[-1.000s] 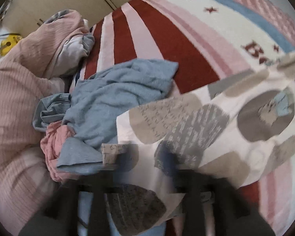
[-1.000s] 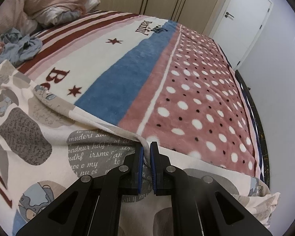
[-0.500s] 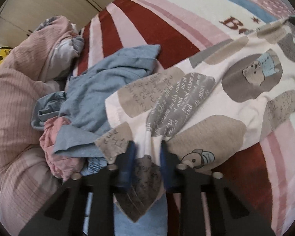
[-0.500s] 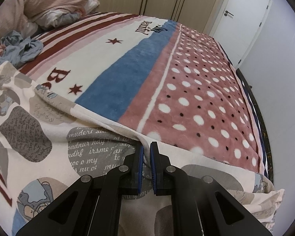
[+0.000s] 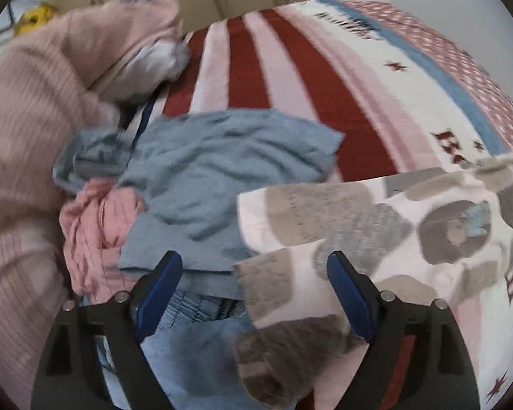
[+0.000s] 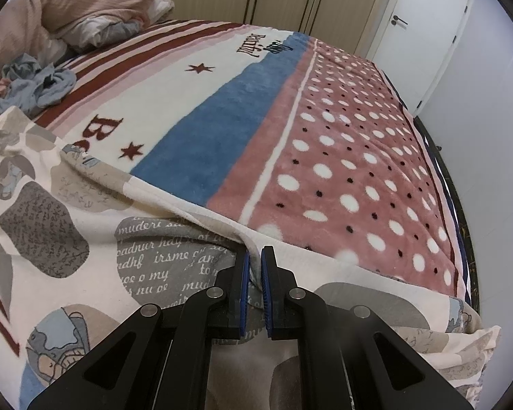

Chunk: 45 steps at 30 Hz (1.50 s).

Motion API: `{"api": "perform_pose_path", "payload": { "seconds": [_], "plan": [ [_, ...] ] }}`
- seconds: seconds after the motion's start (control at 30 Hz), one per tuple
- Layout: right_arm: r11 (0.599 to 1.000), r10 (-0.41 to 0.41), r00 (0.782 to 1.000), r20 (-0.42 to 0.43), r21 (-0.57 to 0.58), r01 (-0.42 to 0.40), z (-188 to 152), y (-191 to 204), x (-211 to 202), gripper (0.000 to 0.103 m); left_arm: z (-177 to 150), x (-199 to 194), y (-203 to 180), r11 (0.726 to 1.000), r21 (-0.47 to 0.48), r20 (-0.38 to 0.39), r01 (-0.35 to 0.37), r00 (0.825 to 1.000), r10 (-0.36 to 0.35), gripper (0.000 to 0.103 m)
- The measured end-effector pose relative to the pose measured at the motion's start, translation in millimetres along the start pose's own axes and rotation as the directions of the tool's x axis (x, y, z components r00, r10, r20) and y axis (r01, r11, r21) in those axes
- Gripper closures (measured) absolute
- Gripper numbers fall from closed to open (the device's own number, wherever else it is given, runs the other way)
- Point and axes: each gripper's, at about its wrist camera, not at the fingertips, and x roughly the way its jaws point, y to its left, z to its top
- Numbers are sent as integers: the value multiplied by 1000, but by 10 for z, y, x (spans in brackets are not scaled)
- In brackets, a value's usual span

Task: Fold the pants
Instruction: 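Open both grippers and release the pants onto the blanket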

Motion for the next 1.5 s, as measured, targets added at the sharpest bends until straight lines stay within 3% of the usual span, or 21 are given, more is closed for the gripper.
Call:
{"api": "perform_pose_path", "payload": {
  "seconds": [0.07, 0.1, 0.13, 0.2, 0.27, 0.3, 0.33, 0.43, 0.63, 0.9, 1.03, 1.2, 1.27, 1.33, 1.37, 1.4, 1.5],
  "plan": [
    [1000, 0, 1000, 0, -4, 0, -5, 4, 9, 101, -46, 76, -4, 1000, 1, -10, 14, 1000, -14, 22],
    [1000, 0, 1000, 0, -4, 0, -3, 6, 10, 101, -73, 94, -38, 1000, 19, -4, 14, 1000, -14, 30],
    [1000, 0, 1000, 0, -3, 0, -6, 3, 10, 101, -99, 100, -75, 999, 33, 6, -1, 1000, 1, 48],
    [1000, -1, 1000, -1, -4, 1, -6, 11, 11, 101, -128, 97, -139, 997, 53, 25, -49, 999, 48, 74],
    [1000, -1, 1000, 0, -4, 1, -6, 3, 10, 101, -142, 46, -192, 996, 69, 53, -56, 997, 52, 78],
    [1000, -1, 1000, 0, -4, 1, -5, 8, 11, 101, -149, 10, -197, 995, 76, 70, -61, 996, 55, 91],
    [1000, 0, 1000, 1, -4, 0, -6, 3, 10, 101, -156, -48, -208, 995, 85, 92, -55, 995, 47, 96],
    [1000, 1, 1000, 1, -2, -1, -5, 5, 9, 101, -160, -207, -206, 994, 87, 137, -59, 989, 46, 100],
    [1000, 0, 1000, 16, 10, 0, 11, -26, -35, 101, -35, -346, -186, 993, 70, 176, -99, 981, 86, 100],
    [999, -41, 998, 50, 12, 40, 164, -102, -169, 101, 348, -267, -107, 974, -28, 221, -225, 949, 226, 101],
    [998, -46, 998, 31, 40, 45, 266, -193, -91, 101, 479, 6, -68, 963, -65, 161, -262, 949, 269, 101],
    [997, -38, 999, -12, 71, 39, 318, -285, 75, 101, 501, 356, -12, 932, -76, 58, -356, 931, 360, 100],
    [996, -21, 1000, 3, 90, 21, 295, -328, 29, 101, 502, 342, 43, 937, -111, 37, -331, 941, 337, 94],
    [995, -17, 1000, 8, 103, 16, 276, -390, -46, 97, 484, 208, 55, 950, -140, 67, -278, 955, 289, 58],
    [994, -13, 1000, 11, 108, 12, 263, -445, -114, 87, 463, 88, 14, 956, -148, 107, -254, 957, 270, 51],
    [994, -11, 1000, 16, 110, 9, 245, -481, -172, 73, 435, -35, -62, 967, -138, 145, -213, 962, 233, 48],
    [994, -37, 999, 36, 108, 32, 141, -646, -418, 65, 363, -332, -339, 989, -101, 219, -112, 967, 132, 48]
  ]
}}
